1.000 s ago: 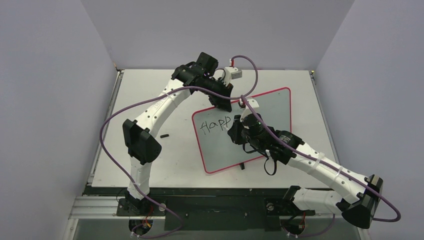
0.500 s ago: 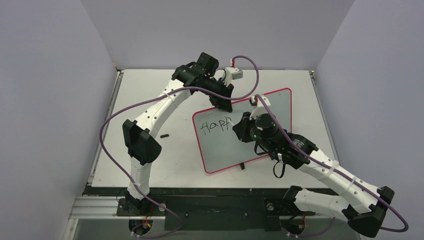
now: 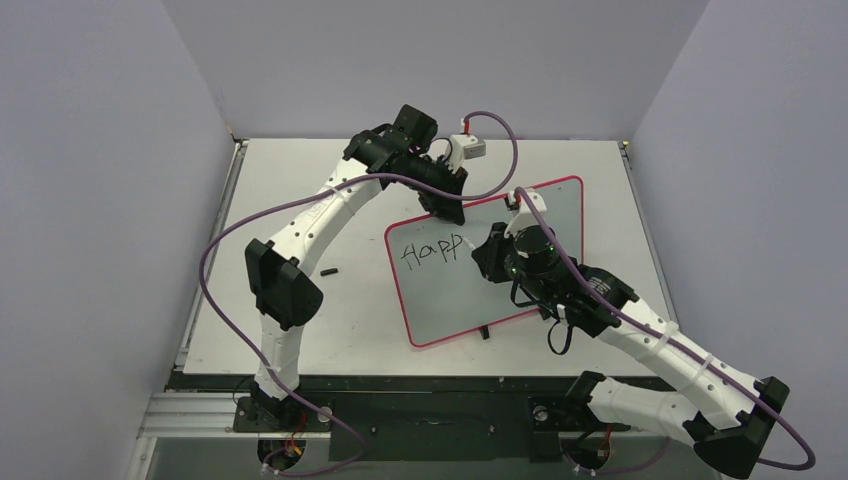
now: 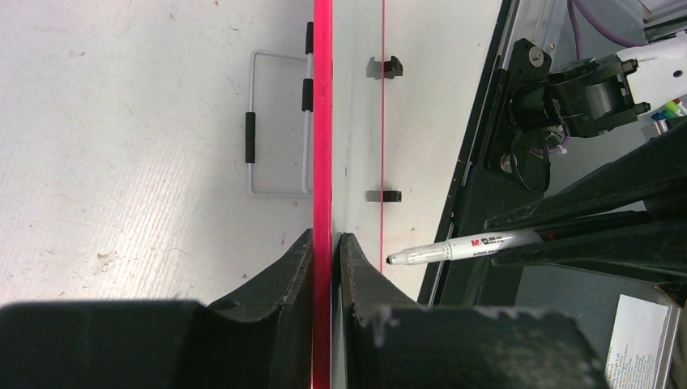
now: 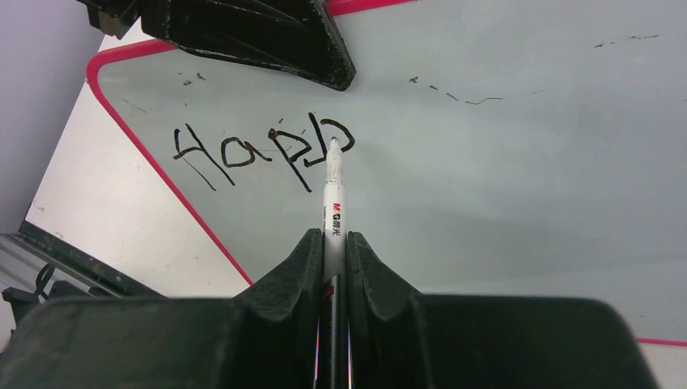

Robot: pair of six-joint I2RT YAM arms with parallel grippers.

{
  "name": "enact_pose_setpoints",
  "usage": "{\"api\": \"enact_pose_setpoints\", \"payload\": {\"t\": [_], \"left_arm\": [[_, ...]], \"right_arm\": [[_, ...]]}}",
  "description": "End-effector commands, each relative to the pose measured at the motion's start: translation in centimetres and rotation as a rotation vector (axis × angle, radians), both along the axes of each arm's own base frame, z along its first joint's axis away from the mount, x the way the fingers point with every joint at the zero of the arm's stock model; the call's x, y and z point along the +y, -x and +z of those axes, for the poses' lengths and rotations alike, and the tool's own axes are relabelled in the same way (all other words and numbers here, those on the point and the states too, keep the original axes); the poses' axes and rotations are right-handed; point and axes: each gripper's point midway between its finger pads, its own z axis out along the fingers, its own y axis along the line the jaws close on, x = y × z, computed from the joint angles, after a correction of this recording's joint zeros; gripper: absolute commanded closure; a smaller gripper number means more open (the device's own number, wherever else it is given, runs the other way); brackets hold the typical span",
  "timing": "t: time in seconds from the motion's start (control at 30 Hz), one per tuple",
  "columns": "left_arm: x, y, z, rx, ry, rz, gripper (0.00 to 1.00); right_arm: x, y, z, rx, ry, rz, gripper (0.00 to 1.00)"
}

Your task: Write a sentence on the whiteboard

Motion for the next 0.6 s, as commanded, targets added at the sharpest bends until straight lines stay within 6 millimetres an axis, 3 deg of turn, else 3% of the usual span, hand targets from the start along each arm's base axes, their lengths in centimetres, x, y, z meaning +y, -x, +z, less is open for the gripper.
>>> {"api": "enact_pose_setpoints", "payload": {"t": [0.0, 0.57], "left_arm": [[0.2, 0.2, 4.0, -0.139, 0.068, -0.025, 1.0], [0.2, 0.2, 4.1, -0.141, 0.068, -0.023, 1.0]], "right_arm": [[-0.7, -0.6, 0.9, -0.037, -0.004, -0.026, 1.0], [-1.7, -1.5, 0.7, -0.037, 0.02, -0.082, 1.0]]}}
